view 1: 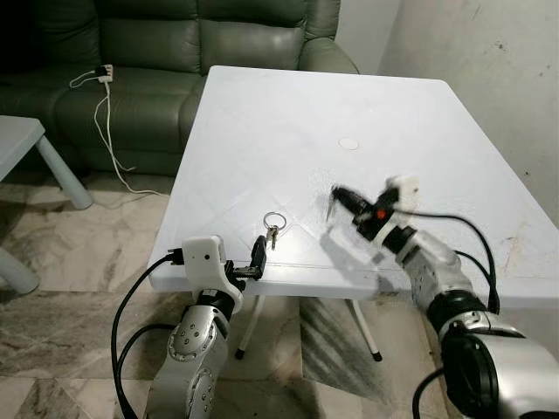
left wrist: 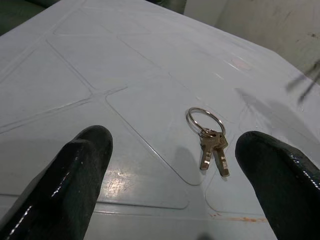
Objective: Hang keys on a hook
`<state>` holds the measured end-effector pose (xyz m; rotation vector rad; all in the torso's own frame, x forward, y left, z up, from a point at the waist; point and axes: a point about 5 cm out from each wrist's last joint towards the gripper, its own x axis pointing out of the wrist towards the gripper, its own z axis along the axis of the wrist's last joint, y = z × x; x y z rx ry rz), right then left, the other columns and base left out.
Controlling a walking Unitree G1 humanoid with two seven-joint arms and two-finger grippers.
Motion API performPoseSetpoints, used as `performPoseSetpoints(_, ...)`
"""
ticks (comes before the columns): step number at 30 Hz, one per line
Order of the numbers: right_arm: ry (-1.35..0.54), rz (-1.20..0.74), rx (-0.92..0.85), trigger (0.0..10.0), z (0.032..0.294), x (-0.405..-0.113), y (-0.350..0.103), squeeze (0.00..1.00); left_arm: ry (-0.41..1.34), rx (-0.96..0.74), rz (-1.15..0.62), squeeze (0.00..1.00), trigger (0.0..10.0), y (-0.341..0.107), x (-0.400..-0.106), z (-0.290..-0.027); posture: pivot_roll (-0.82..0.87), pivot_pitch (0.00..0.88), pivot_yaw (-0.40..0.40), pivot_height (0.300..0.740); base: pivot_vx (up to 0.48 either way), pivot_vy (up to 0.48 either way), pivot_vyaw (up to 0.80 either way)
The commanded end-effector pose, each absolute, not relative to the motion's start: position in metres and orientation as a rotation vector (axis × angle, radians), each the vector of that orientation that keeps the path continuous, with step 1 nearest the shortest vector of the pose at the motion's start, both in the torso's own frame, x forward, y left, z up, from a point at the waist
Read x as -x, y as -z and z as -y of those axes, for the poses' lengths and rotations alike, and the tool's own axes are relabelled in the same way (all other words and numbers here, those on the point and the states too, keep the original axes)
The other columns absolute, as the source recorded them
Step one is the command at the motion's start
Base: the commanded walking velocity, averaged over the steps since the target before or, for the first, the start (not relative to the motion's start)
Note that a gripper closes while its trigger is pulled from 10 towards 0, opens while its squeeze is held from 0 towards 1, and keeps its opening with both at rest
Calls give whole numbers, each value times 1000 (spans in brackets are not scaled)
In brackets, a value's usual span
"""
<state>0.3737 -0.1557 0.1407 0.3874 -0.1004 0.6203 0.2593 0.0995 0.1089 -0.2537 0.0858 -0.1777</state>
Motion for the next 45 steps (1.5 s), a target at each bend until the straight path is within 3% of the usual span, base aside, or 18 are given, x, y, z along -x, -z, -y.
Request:
performPoseSetpoints(1, -561, 159, -459, 10000, 161, -379, -152, 0, 207, 297, -49, 0, 10000, -119, -264, -86, 91, 70, -119, 740, 0, 0, 0)
performPoseSetpoints(10, -393, 321, -503, 10000, 177, -383, -176, 0, 167, 218, 20, 0, 10000, -130, -287, -114, 82, 42, -111, 740, 0, 0, 0)
performPoseSetpoints(17, -287, 364, -395, 10000, 189, -377, -179, 0, 97, 184, 83, 0, 10000, -143, -305, -141, 59, 20, -99, 740, 0, 0, 0)
performPoseSetpoints(21, -275, 399, -200, 10000, 186, -363, -177, 0, 63, 152, 134, 0, 10000, -153, -310, -158, 51, 5, -91, 740, 0, 0, 0)
performPoseSetpoints(29, -246, 322, -4, 10000, 171, -341, -154, 0, 87, 197, 156, 0, 10000, -153, -308, -160, 31, 0, -79, 740, 0, 0, 0)
performPoseSetpoints(36, -188, 266, -14, 10000, 169, -331, -143, 0, 99, 216, 161, 0, 10000, -150, -310, -155, 23, 0, -65, 740, 0, 0, 0)
performPoseSetpoints(45, -156, 212, 16, 10000, 165, -319, -133, 0, 81, 214, 174, 0, 10000, -150, -314, -159, 11, 0, -49, 740, 0, 0, -770)
